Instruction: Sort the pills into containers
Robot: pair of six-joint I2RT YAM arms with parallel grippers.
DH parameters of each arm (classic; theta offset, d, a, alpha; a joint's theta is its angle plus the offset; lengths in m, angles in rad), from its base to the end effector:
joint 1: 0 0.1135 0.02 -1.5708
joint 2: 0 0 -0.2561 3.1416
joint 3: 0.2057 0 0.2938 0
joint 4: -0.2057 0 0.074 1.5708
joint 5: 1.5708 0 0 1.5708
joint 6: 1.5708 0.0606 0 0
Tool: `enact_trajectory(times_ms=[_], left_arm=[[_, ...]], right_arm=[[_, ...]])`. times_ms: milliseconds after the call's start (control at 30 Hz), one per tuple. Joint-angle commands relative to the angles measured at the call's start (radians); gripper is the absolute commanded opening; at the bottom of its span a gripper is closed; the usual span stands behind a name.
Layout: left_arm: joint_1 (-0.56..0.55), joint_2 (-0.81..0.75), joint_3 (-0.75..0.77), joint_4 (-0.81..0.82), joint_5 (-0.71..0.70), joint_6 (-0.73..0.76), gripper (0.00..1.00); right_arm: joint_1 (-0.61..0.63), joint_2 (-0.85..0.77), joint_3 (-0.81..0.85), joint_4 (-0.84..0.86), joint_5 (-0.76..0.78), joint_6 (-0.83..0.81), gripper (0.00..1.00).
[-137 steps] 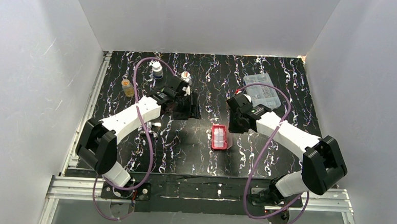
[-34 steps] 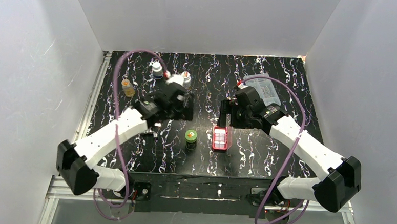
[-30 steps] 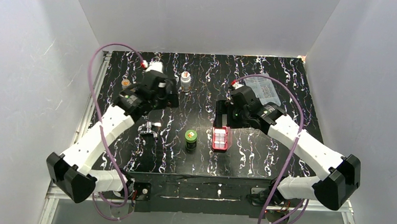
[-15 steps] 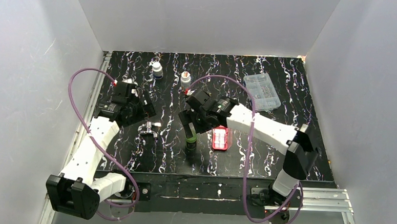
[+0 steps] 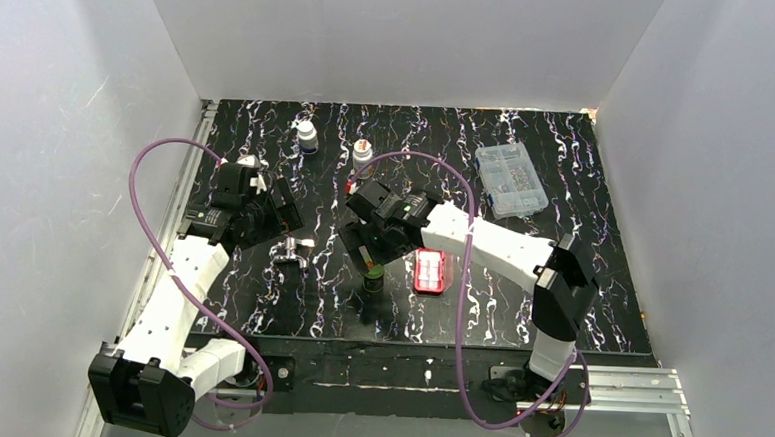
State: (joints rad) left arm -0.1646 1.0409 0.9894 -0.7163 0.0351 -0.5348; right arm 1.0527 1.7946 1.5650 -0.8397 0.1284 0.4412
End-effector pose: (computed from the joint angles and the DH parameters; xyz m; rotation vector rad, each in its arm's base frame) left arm 0.2736 -0.0476 0.2861 -0.4189 2.3335 -0.3840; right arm 0.2222 0.3741 0.2386 -0.7612 2.5577 0.3385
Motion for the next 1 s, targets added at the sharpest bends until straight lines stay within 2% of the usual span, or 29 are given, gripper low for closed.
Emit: enact_trajectory(times_ms=[0,367,600,667,767,833,900,967], left_arm=[[0.005,-0.014,-0.012,0.005,0.022,0.014,0.98],[0.005,-0.014,-0.028,0.014,0.037,0.018,0.98],[0.006,-0.058,-0.108,0.111,0.136,0.028,0.98],[0.005,-0.082,-0.137,0.141,0.157,0.021,0.98],[0.005,-0.102,-0.160,0.167,0.182,0.021,0.98],[0.005,-0.119,-0.180,0.190,0.198,0.023,0.98],[0.004,-0.141,-0.203,0.222,0.213,0.025,0.98],[0.003,-0.166,-0.236,0.275,0.243,0.028,0.98]], right_arm=[[0.010,0.034,0.040,-0.009,0.010,-0.005,0.91],[0.016,0.083,0.059,0.004,0.031,0.000,0.80],[0.015,0.092,0.044,0.026,0.010,-0.007,0.56],[0.014,0.091,0.038,0.029,0.008,-0.010,0.56],[0.012,0.082,0.023,0.038,0.001,-0.011,0.66],[0.010,0.079,0.016,0.042,-0.008,-0.011,0.67],[0.007,0.077,0.010,0.043,-0.015,-0.013,0.59],[0.001,0.067,0.000,0.047,-0.022,-0.018,0.44]])
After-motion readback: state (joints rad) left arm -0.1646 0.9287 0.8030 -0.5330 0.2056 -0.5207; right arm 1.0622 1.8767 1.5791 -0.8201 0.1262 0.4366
